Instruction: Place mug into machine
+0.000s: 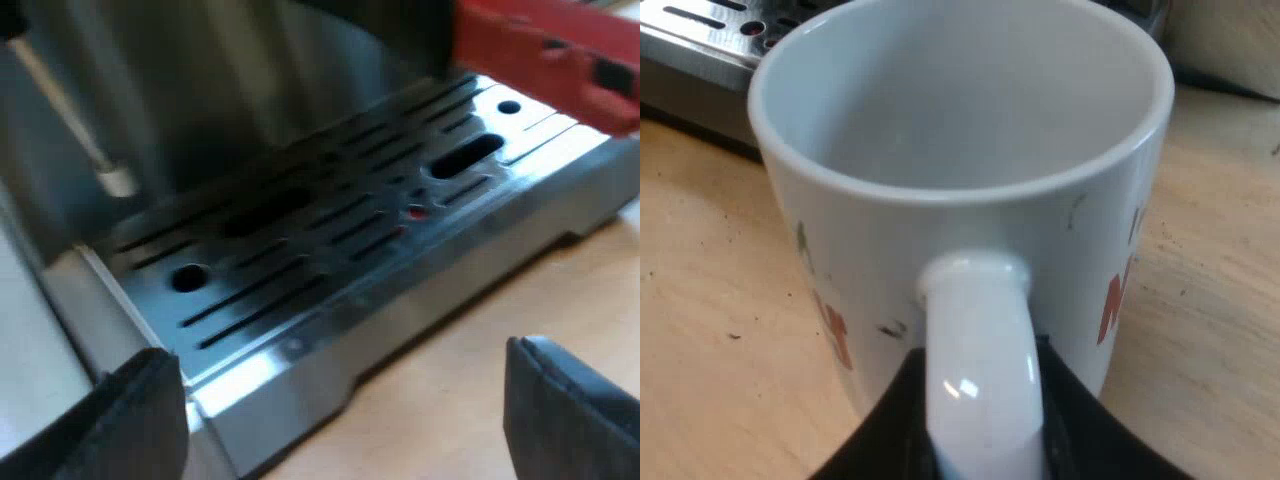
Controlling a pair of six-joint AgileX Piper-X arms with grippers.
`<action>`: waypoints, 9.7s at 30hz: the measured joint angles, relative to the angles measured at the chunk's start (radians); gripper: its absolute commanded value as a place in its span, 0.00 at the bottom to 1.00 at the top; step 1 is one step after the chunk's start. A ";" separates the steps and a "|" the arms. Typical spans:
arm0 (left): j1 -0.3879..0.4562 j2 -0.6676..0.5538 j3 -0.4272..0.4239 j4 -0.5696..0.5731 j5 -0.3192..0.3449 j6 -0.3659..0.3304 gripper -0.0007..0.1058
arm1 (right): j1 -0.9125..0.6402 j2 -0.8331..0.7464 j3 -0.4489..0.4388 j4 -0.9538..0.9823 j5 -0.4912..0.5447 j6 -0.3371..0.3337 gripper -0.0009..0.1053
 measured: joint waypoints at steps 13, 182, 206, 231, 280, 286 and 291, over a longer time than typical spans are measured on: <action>0.000 0.000 0.001 -0.018 -0.004 0.000 0.64 | 0.161 0.387 -0.019 -0.481 0.097 0.070 0.01; 0.000 -0.284 -0.534 0.593 0.099 0.000 0.64 | 0.499 0.993 -0.779 -0.560 0.703 0.025 0.01; 0.000 -0.284 -0.534 0.593 0.121 0.000 0.64 | 0.389 1.017 -0.806 -0.572 0.683 0.018 0.01; 0.000 -0.284 -0.534 0.593 0.110 0.000 0.64 | 0.613 0.767 -0.810 -0.042 0.630 0.132 0.90; 0.335 -0.069 -0.887 0.546 -0.093 -0.020 0.64 | -0.737 0.053 -0.808 0.637 -0.022 0.002 0.92; 0.336 -0.216 -0.887 0.638 -0.172 -0.020 0.64 | -0.737 -0.081 -0.807 0.672 -0.053 -0.056 0.92; 0.336 -0.317 -0.889 0.751 -0.175 -0.020 0.64 | -0.737 -0.221 -0.807 0.717 -0.053 -0.056 0.92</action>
